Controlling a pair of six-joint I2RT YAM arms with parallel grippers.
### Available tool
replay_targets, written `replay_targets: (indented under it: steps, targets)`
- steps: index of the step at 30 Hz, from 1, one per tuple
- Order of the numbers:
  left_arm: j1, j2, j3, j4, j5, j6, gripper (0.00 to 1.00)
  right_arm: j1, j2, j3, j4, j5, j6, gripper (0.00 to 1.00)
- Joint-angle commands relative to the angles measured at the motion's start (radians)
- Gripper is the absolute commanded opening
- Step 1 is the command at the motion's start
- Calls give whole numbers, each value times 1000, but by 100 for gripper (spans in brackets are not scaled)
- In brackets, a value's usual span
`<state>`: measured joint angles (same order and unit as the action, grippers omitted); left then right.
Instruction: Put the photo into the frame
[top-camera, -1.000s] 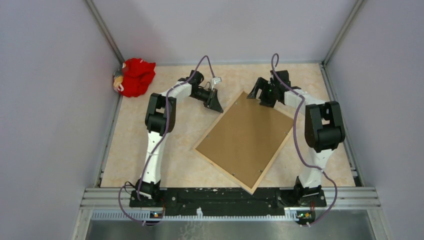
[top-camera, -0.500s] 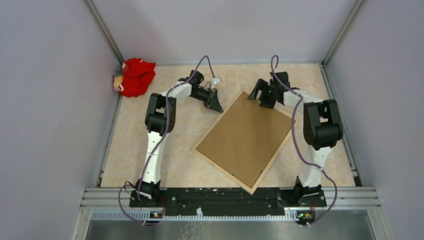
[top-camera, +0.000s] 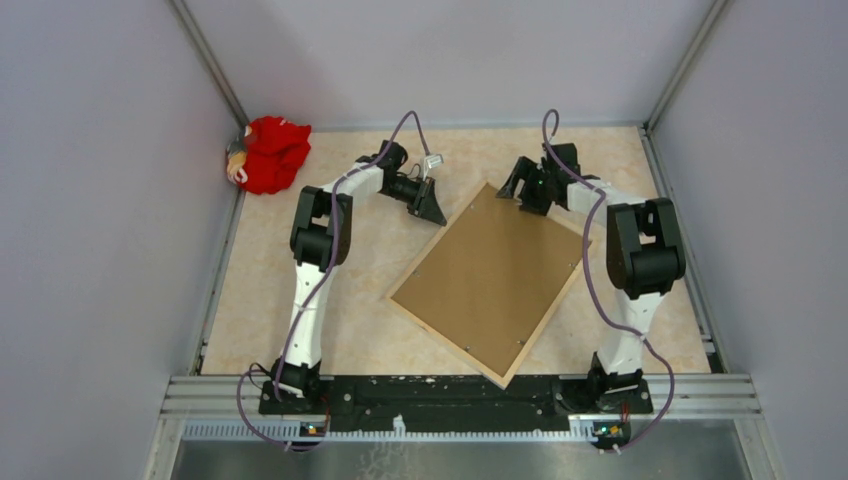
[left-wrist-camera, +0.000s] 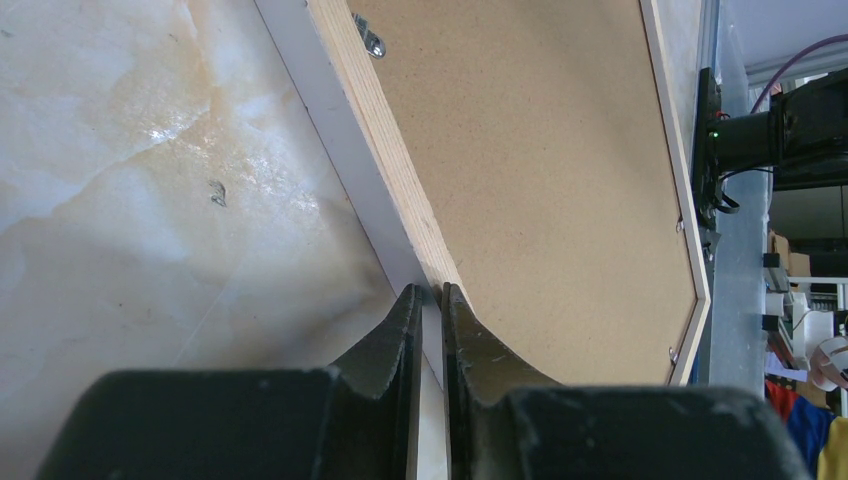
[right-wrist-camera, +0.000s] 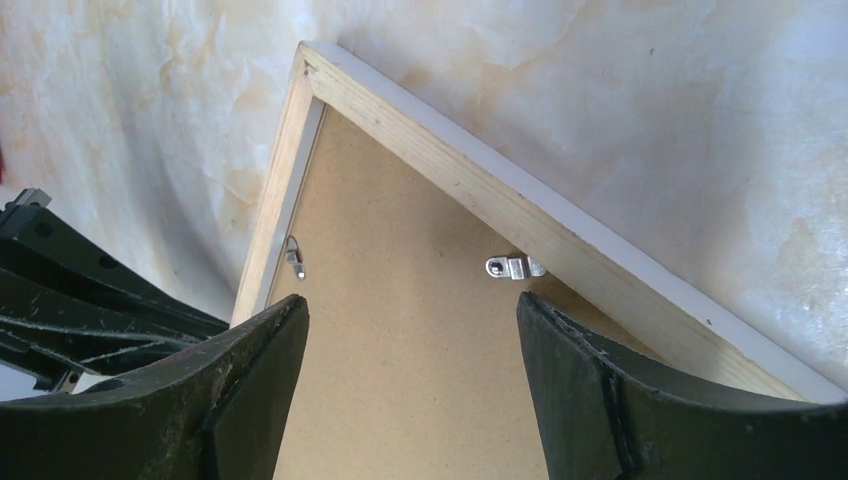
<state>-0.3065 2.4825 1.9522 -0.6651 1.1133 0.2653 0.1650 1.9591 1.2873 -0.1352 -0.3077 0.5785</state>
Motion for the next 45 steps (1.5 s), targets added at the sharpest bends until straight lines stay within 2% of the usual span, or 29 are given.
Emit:
replay_targets:
  steps: [1,18,33,45]
  targets:
    - [-3,18,-48,-54,-136,71,15,-13,11,5,30,62,-6,76]
    - [-3,23,-42,-53,-135,75,15,-13,26,-28,112,7,68,74]
    - [-3,24,-42,-59,-128,82,15,-9,31,-46,165,37,94,72]
    - [-3,28,-42,-66,-125,96,15,8,46,-30,233,6,126,72]
